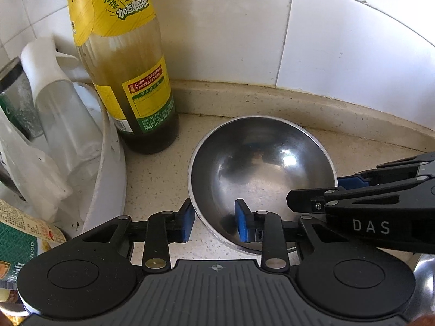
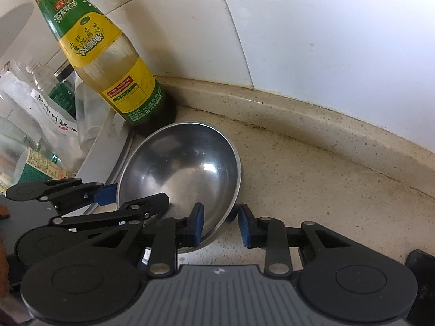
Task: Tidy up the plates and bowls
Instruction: 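Lift the nested steel bowls off the counter with both grippers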
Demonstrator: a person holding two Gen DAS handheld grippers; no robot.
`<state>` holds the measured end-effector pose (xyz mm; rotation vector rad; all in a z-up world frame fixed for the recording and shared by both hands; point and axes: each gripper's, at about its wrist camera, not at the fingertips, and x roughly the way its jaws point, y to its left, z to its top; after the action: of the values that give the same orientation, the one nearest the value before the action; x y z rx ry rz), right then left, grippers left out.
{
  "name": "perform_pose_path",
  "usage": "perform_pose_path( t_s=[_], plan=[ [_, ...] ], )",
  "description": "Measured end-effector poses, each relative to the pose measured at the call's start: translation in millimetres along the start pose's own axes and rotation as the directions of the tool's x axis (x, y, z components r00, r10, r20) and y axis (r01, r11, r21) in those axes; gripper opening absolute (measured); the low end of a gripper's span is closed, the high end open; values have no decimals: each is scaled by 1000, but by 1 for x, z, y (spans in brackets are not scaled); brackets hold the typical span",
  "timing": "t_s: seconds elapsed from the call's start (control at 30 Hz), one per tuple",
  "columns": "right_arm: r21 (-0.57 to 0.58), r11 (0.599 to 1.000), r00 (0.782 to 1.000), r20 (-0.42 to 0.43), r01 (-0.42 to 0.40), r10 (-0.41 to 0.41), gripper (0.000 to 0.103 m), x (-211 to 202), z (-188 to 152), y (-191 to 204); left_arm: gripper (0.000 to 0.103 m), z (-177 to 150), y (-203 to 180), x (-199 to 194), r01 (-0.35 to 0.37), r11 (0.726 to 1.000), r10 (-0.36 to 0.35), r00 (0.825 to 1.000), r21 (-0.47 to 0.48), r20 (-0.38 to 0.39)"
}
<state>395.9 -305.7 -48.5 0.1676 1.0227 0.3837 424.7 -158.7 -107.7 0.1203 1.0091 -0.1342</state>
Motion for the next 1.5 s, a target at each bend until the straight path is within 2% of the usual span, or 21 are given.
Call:
perform_pose_path(
  t_s=[0.97,1.3,1.5],
  plan=[
    [-17,1000,996,90,23,-22,35,-59,-1,13,40,2,-6,-58,7,1000,-9,995,21,100],
    [-26,999,993,117,32,-29,35,-86,-11,27,41,-1,-7,-80,14,999,-17,991,31,131],
    [-27,999,993,110,35,-32,35,-99,-28,41,42,-12,-7,-100,23,999,-29,989,41,146]
  ],
)
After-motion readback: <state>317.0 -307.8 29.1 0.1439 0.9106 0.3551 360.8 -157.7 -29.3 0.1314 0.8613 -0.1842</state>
